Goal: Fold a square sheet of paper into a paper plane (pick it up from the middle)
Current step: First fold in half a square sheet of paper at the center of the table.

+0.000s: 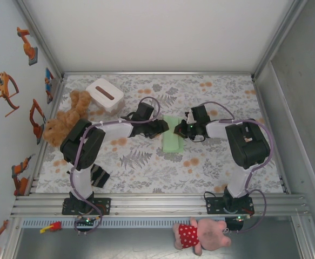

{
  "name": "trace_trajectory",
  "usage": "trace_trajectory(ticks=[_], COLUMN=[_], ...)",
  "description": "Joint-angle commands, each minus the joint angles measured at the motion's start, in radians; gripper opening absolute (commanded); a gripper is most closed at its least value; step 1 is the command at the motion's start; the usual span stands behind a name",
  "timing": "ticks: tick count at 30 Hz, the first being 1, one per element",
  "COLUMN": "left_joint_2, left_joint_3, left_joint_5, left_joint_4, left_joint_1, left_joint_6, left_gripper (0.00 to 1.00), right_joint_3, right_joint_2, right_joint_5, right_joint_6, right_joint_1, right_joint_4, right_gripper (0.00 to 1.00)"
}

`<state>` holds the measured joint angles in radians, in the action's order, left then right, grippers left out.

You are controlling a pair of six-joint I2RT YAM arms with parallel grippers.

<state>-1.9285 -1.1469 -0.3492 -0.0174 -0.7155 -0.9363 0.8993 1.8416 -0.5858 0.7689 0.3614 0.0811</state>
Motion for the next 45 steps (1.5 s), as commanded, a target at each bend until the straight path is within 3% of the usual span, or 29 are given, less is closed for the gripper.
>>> trace_trajectory(ticks=[1, 9, 18, 26, 32, 45], left_joint_2=[-0.026, -0.076, -0.148, -0.22, -0.295, -0.431], left_joint_3=[-0.041, -0.102, -0.162, -0.181, -0.232, -0.354], left_joint_5=[0.02, 0.001, 0.061, 0.098, 0.141, 0.199], left_joint_4=[0.095, 0.14, 0.293, 0.379, 0.465, 0.641], left_joint_1=[-0.01, -0.019, -0.027, -0.041, -0.06, -0.098], left_joint_6=[0.051, 0.064, 0.065, 0.072, 0.076, 0.052], left_gripper=[0.46, 0.44, 0.41, 0.4, 0.41, 0.45], right_joint_3=[-0.01, -0.009, -0.008, -0.026, -0.039, -0.023], right_joint_2=[-0.026, -0.028, -0.035, -0.158, -0.224, -0.225], right_joint_5=[0.021, 0.026, 0.028, 0.105, 0.205, 0.207], right_joint_6=[-0.022, -0.021, -0.02, -0.057, -0.089, -0.101], right_joint_1=[-0.007, -0.015, -0.017, -0.052, -0.088, -0.096], right_joint_4=[-0.018, -0.026, -0.041, -0.138, -0.227, -0.276], right_gripper=[0.0, 0.0, 0.01, 0.19, 0.2, 0.2])
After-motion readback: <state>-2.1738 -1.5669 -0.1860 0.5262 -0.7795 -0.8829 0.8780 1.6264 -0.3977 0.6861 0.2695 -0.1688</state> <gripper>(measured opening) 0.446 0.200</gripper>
